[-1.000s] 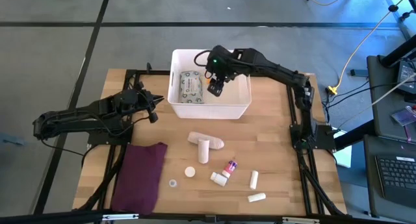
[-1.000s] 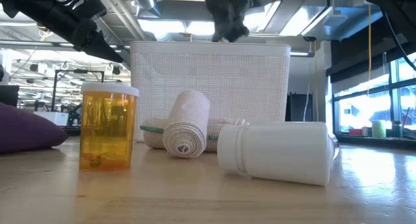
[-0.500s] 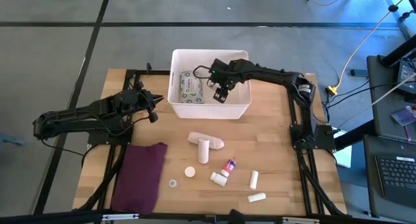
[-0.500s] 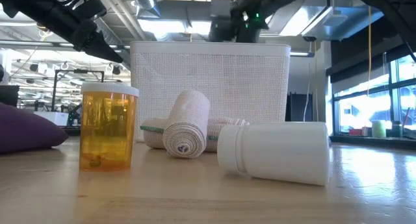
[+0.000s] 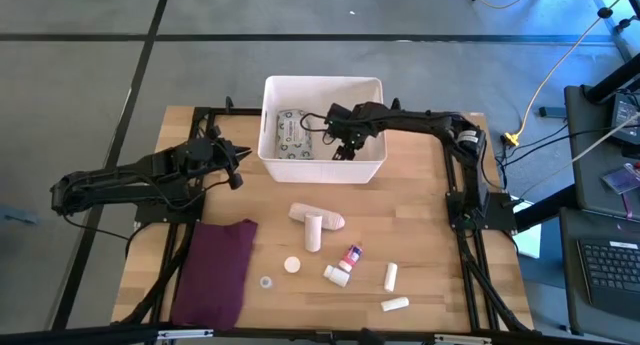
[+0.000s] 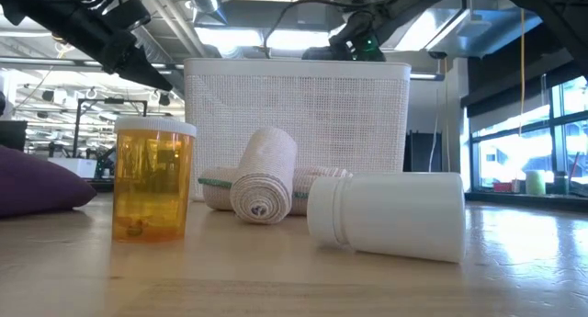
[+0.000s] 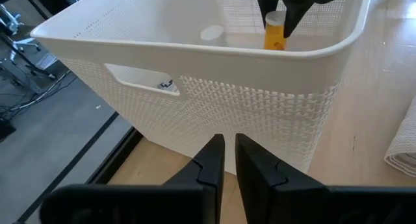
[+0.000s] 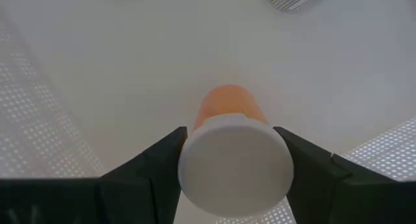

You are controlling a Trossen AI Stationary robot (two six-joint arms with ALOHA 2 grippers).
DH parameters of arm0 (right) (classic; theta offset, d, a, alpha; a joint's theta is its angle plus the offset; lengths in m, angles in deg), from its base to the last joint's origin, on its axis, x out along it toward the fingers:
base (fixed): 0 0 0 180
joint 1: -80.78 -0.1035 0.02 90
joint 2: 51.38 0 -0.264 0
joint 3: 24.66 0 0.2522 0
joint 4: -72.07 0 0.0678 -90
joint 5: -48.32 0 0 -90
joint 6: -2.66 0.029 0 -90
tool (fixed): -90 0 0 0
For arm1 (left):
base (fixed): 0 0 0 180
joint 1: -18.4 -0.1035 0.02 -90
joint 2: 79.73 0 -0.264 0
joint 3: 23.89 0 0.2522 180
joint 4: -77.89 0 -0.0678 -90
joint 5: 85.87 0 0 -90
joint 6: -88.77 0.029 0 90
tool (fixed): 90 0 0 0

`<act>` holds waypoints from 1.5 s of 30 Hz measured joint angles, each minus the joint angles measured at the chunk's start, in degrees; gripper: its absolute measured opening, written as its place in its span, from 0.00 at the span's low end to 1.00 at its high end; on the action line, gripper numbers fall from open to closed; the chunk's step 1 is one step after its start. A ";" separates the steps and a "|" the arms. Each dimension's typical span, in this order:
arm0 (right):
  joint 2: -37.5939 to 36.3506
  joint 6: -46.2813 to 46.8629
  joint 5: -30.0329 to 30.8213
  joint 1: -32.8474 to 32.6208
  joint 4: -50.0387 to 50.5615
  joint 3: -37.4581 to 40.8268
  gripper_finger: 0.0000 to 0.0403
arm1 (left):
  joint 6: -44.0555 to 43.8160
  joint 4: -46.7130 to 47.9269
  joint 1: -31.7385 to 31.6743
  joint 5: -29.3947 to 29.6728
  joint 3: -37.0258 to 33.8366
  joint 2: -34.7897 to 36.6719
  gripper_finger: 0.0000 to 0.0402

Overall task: Pick & place medical supplies in basket/bin
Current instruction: Put the right yellow pill bottle into the white bin

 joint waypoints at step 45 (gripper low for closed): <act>0.00 3.02 -8.57 -0.04 1.91 0.00 0.54 | 0.02 -0.12 0.00 0.04 0.00 0.02 0.08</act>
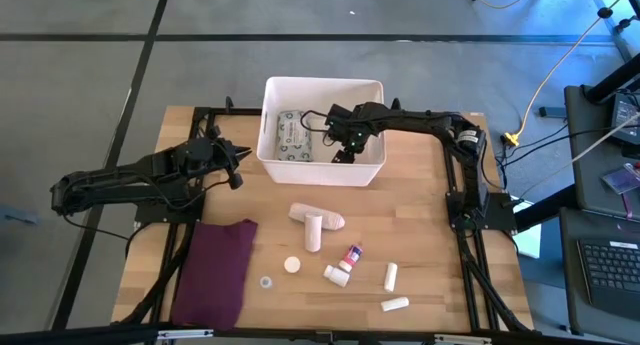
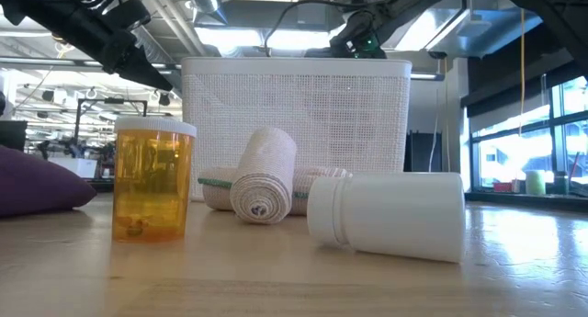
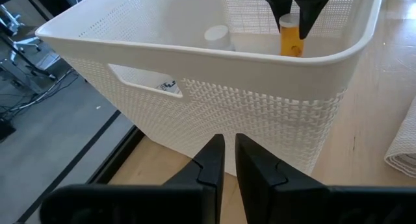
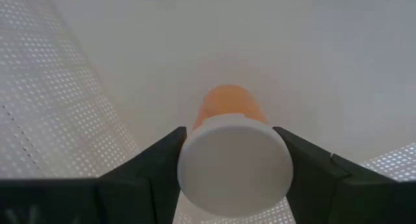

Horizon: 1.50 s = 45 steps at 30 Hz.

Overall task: Pick & place medical supplies in basket/bin
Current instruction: Put the right yellow pill bottle into the white bin, then put the top white rolled gauze into the white bin

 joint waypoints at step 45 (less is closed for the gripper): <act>0.00 1.03 0.28 -2.67 18.33 -29.14 0.83 | -0.04 -0.01 -0.01 -0.02 0.00 0.00 0.08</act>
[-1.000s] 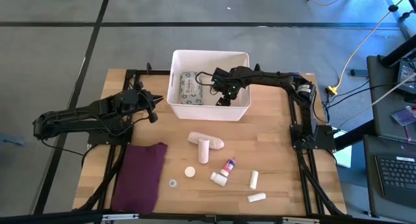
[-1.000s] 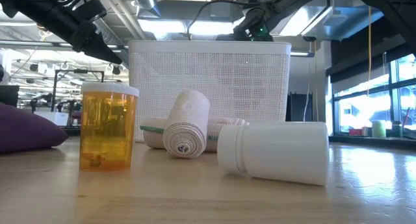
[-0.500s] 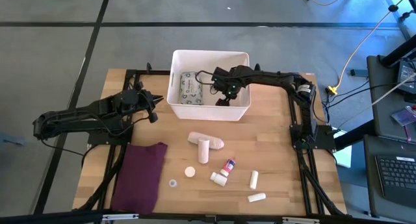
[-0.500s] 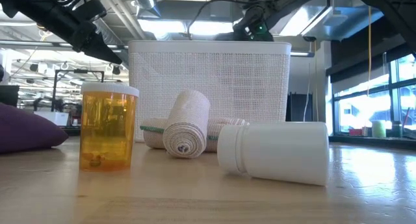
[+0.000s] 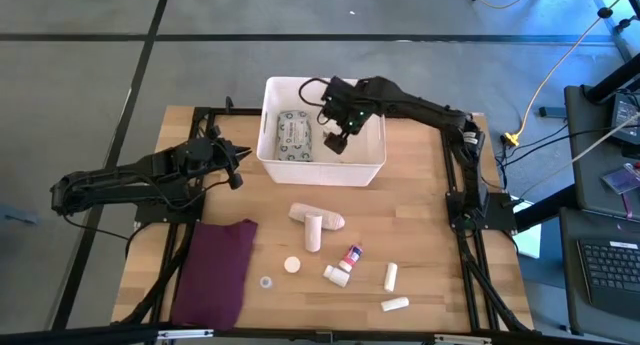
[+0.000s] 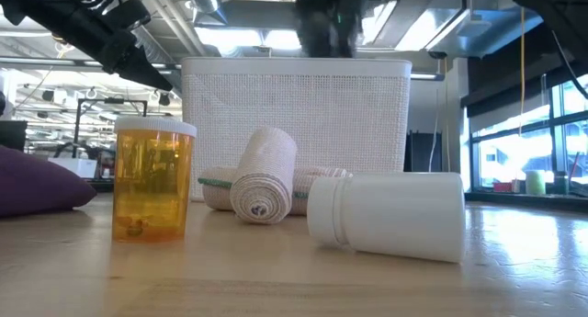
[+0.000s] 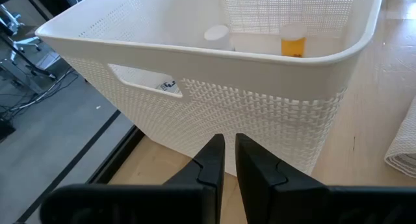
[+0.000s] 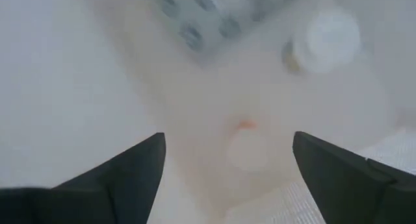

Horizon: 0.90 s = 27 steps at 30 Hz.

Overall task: Pick & place medical supplies in basket/bin
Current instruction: Put the top white rolled gauze into the white bin

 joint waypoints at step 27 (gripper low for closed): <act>-3.26 8.88 3.28 -41.35 3.38 -10.20 0.83 | 0.02 -0.02 0.01 -0.01 0.00 -0.02 0.08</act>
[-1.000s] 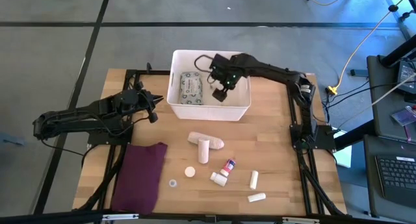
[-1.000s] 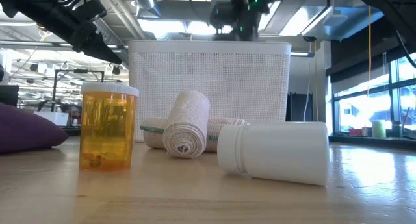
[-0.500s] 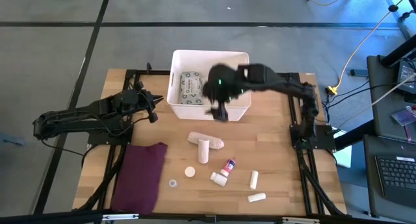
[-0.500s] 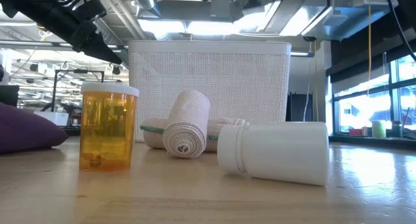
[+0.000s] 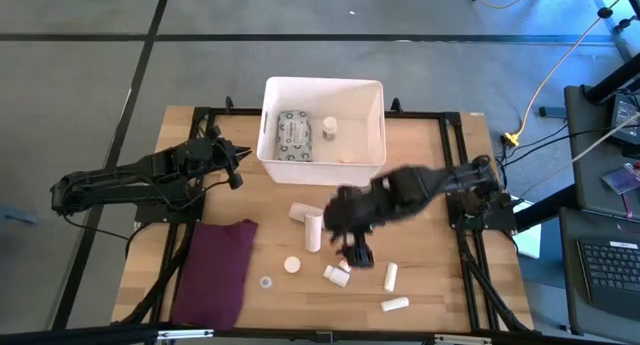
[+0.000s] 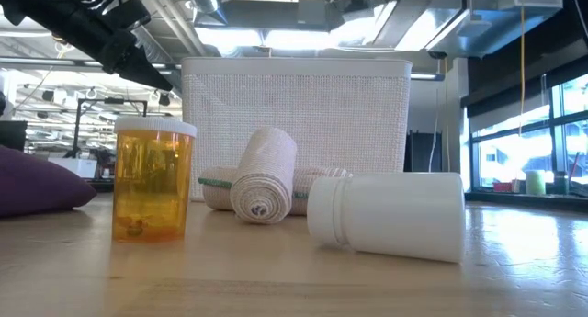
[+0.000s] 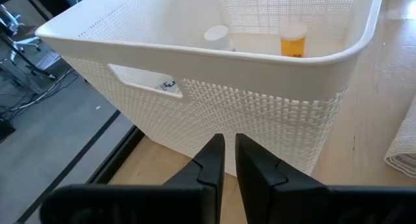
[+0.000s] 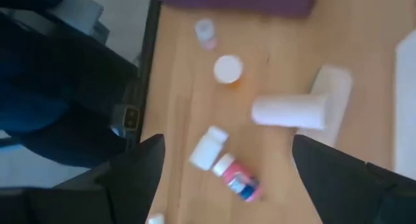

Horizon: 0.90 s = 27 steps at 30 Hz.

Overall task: Pick & place medical supplies in basket/bin
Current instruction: Put the top white rolled gauze into the white bin

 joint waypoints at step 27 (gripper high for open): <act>-0.02 71.73 13.22 -18.51 -5.08 35.22 0.83 | -0.02 0.00 0.00 -0.03 0.00 0.00 0.08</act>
